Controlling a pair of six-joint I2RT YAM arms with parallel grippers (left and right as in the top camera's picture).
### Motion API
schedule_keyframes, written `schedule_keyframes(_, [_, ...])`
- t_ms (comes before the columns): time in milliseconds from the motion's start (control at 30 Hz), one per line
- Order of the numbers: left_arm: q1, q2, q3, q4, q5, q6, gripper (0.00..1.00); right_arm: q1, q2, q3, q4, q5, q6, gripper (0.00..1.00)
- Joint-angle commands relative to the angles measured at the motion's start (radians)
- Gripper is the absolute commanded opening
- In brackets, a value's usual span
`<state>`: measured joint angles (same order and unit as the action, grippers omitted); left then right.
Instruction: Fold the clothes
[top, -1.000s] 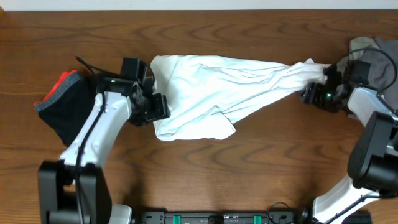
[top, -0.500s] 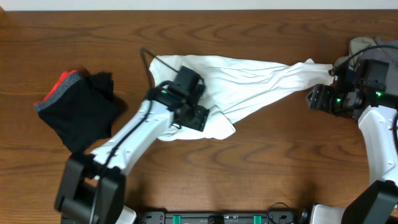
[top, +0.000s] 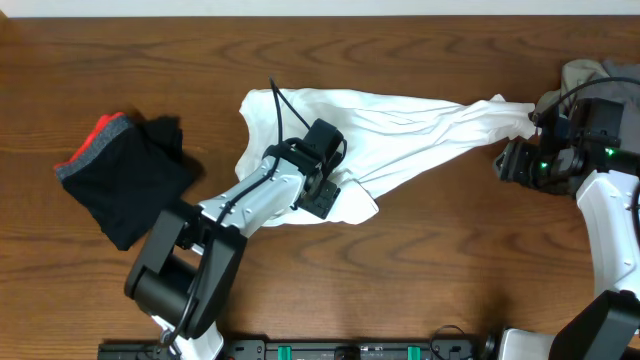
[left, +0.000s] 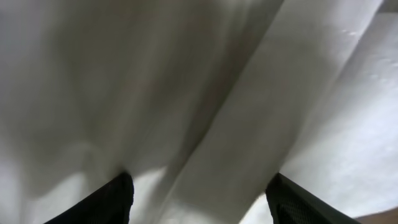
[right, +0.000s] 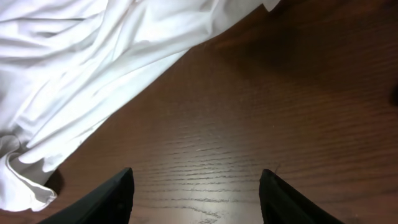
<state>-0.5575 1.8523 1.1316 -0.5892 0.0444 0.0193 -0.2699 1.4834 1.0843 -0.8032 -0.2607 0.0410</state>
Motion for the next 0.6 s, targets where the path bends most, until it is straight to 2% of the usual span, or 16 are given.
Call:
schedule_keyframes(0, [0.002, 0.016, -0.014, 0.006, -0.024, 0.014, 0.61, 0.008, -0.010, 0.003, -0.001, 0.003, 0.003, 0.62])
schedule_keyframes(100, [0.002, 0.016, -0.013, 0.013, -0.039, 0.014, 0.41, 0.008, -0.010, 0.003, -0.001, 0.003, 0.003, 0.60])
schedule_keyframes(367, [0.002, 0.014, -0.011, 0.023, -0.042, 0.014, 0.37, 0.008, -0.010, 0.003, -0.001, 0.003, 0.003, 0.59])
schedule_keyframes(433, [0.002, 0.014, -0.008, 0.023, -0.042, 0.014, 0.25, 0.008, -0.010, 0.003, -0.001, 0.003, 0.003, 0.58])
schedule_keyframes(467, [0.002, 0.014, -0.006, 0.023, -0.042, 0.014, 0.15, 0.008, -0.010, 0.003, -0.001, 0.003, 0.003, 0.58])
schedule_keyframes(500, [0.002, 0.013, -0.006, 0.023, -0.042, 0.014, 0.08, 0.008, -0.010, 0.003, -0.001, 0.003, 0.003, 0.58])
schedule_keyframes(567, [0.002, 0.006, -0.005, 0.014, -0.042, 0.014, 0.06, 0.008, -0.010, 0.003, -0.001, 0.003, 0.003, 0.57])
